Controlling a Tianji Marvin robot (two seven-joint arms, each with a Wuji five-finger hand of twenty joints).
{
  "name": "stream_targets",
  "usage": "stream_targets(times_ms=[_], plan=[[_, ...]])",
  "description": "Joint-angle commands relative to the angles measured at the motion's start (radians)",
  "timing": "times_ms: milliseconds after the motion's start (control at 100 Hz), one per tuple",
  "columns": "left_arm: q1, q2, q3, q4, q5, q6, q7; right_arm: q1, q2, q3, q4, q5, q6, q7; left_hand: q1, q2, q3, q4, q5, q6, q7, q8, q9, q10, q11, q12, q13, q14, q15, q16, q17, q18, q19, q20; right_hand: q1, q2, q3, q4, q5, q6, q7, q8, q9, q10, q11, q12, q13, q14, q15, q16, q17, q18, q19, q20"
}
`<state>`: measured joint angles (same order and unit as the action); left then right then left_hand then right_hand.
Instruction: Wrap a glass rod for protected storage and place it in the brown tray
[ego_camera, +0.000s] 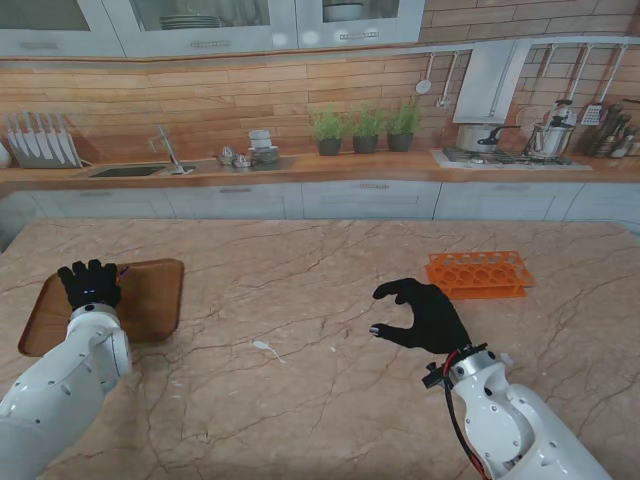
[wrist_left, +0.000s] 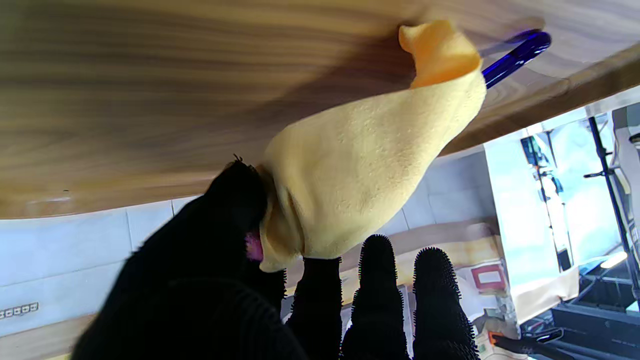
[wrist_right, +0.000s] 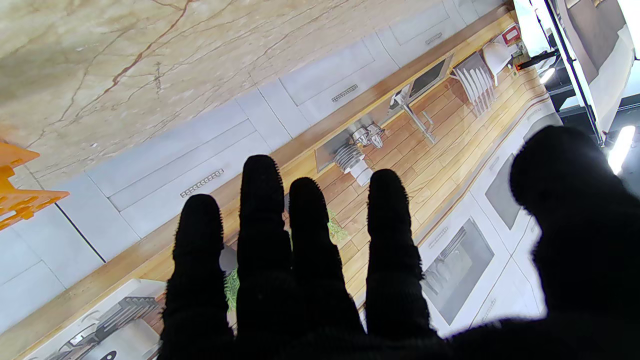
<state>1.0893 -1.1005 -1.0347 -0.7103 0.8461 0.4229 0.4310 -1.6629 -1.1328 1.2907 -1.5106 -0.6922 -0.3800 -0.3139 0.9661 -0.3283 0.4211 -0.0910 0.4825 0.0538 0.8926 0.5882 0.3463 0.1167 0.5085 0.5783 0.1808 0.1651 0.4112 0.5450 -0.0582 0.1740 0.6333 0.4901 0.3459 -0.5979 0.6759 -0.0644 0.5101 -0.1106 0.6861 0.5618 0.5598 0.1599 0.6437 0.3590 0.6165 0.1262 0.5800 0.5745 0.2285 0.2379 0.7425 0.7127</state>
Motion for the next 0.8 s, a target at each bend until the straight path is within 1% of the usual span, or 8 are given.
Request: stream_targets(times_ms=[0, 100, 310, 390, 530, 570, 780, 790], plan=[[0.002, 0.0, 0.005, -0.012, 0.015, 0.002, -0.028, -0.005, -0.003, -0.002, -0.002, -0.005, -0.004, -0.003, -0.068, -0.049, 0.053, -0.007, -0.008, -0.01, -0.064, -0.022, -0.034, 0.007, -0.024, -0.014, -0.021, 0.001, -0.009, -0.01, -0.01, 0.022, -0.022, 0.013, -0.005, 0.036, 0.016, 0.017, 0.007, -0.018, -0.008, 0.006, -0.027, 0.008, -0.012, 0.001, -0.03, 0.003, 0.007, 0.009, -0.008, 0.001, 0.026, 0.024], [0.007, 0.013, 0.01, -0.027, 0.043, 0.004, -0.061, -0.004, -0.005, -0.003, 0.001, -0.01, -0.005, -0.014, -0.241, -0.03, 0.09, 0.031, -0.032, 0.022, -0.181, -0.025, -0.052, 0.007, -0.053, -0.032, -0.023, 0.001, -0.029, -0.022, -0.015, 0.038, -0.047, 0.012, -0.001, 0.034, 0.018, 0.018, 0.012, -0.018, -0.006, 0.008, -0.023, 0.008, -0.008, 0.002, -0.027, 0.002, 0.011, 0.01, -0.006, 0.001, 0.027, 0.025], [0.021, 0.034, 0.0, -0.066, 0.102, -0.009, -0.1, -0.002, -0.006, -0.004, 0.005, -0.015, -0.008, -0.03, -0.41, -0.138, 0.032, 0.011, -0.101, 0.007, -0.321, -0.082, -0.082, 0.009, -0.136, -0.08, -0.023, 0.008, -0.092, -0.053, -0.027, 0.086, -0.098, 0.05, 0.004, 0.031, 0.022, 0.018, 0.016, -0.019, -0.002, 0.011, -0.021, 0.007, -0.004, 0.003, -0.024, 0.002, 0.017, 0.013, -0.004, 0.002, 0.032, 0.026], [0.038, 0.052, -0.024, -0.108, 0.155, -0.034, -0.142, -0.003, -0.006, -0.004, 0.005, -0.015, -0.006, -0.029, -0.48, -0.143, -0.004, 0.006, -0.137, -0.016, -0.376, -0.109, -0.106, 0.004, -0.172, -0.1, -0.024, 0.011, -0.116, -0.064, -0.031, 0.096, -0.119, 0.065, 0.003, 0.032, 0.023, 0.018, 0.016, -0.02, -0.002, 0.011, -0.021, 0.009, -0.004, 0.003, -0.024, 0.002, 0.018, 0.013, -0.004, 0.003, 0.033, 0.025], [0.075, 0.068, -0.095, -0.182, 0.226, -0.104, -0.168, -0.003, -0.007, -0.004, 0.004, -0.011, -0.001, -0.027, -0.505, -0.131, -0.06, 0.01, -0.174, -0.033, -0.434, -0.137, -0.122, 0.002, -0.216, -0.126, -0.027, 0.012, -0.151, -0.074, -0.037, 0.101, -0.14, 0.089, 0.004, 0.031, 0.024, 0.018, 0.015, -0.018, -0.003, 0.011, -0.022, 0.008, -0.005, 0.002, -0.026, 0.004, 0.018, 0.013, -0.006, 0.003, 0.034, 0.024], [0.089, 0.07, -0.122, -0.206, 0.24, -0.128, -0.167, -0.003, -0.007, -0.004, 0.004, -0.011, -0.001, -0.027, -0.481, -0.113, -0.119, 0.019, -0.183, -0.034, -0.446, -0.144, -0.126, 0.003, -0.223, -0.132, -0.029, 0.011, -0.164, -0.076, -0.034, 0.1, -0.167, 0.112, 0.003, 0.031, 0.023, 0.018, 0.014, -0.019, -0.004, 0.011, -0.022, 0.008, -0.004, 0.002, -0.025, 0.002, 0.019, 0.013, -0.005, 0.002, 0.035, 0.024], [0.167, 0.061, -0.257, -0.338, 0.249, -0.319, -0.122, -0.004, -0.007, -0.002, 0.006, -0.013, -0.011, -0.031, -0.454, -0.077, -0.156, 0.025, -0.194, -0.033, -0.469, -0.16, -0.12, 0.012, -0.25, -0.152, -0.03, 0.014, -0.198, -0.104, -0.035, 0.097, -0.206, 0.108, 0.002, 0.032, 0.022, 0.017, 0.001, -0.022, -0.007, 0.011, -0.022, 0.008, -0.004, 0.002, -0.028, 0.002, 0.017, 0.011, -0.007, 0.002, 0.035, 0.022], [0.171, 0.061, -0.262, -0.344, 0.249, -0.327, -0.122, -0.004, -0.007, -0.001, 0.006, -0.013, -0.012, -0.031, -0.429, -0.061, -0.213, 0.032, -0.193, -0.033, -0.471, -0.163, -0.119, 0.013, -0.25, -0.153, -0.029, 0.015, -0.197, -0.107, -0.034, 0.097, -0.206, 0.118, 0.002, 0.031, 0.021, 0.017, 0.001, -0.022, -0.007, 0.011, -0.023, 0.008, -0.004, 0.002, -0.027, 0.002, 0.017, 0.011, -0.007, 0.002, 0.035, 0.022]])
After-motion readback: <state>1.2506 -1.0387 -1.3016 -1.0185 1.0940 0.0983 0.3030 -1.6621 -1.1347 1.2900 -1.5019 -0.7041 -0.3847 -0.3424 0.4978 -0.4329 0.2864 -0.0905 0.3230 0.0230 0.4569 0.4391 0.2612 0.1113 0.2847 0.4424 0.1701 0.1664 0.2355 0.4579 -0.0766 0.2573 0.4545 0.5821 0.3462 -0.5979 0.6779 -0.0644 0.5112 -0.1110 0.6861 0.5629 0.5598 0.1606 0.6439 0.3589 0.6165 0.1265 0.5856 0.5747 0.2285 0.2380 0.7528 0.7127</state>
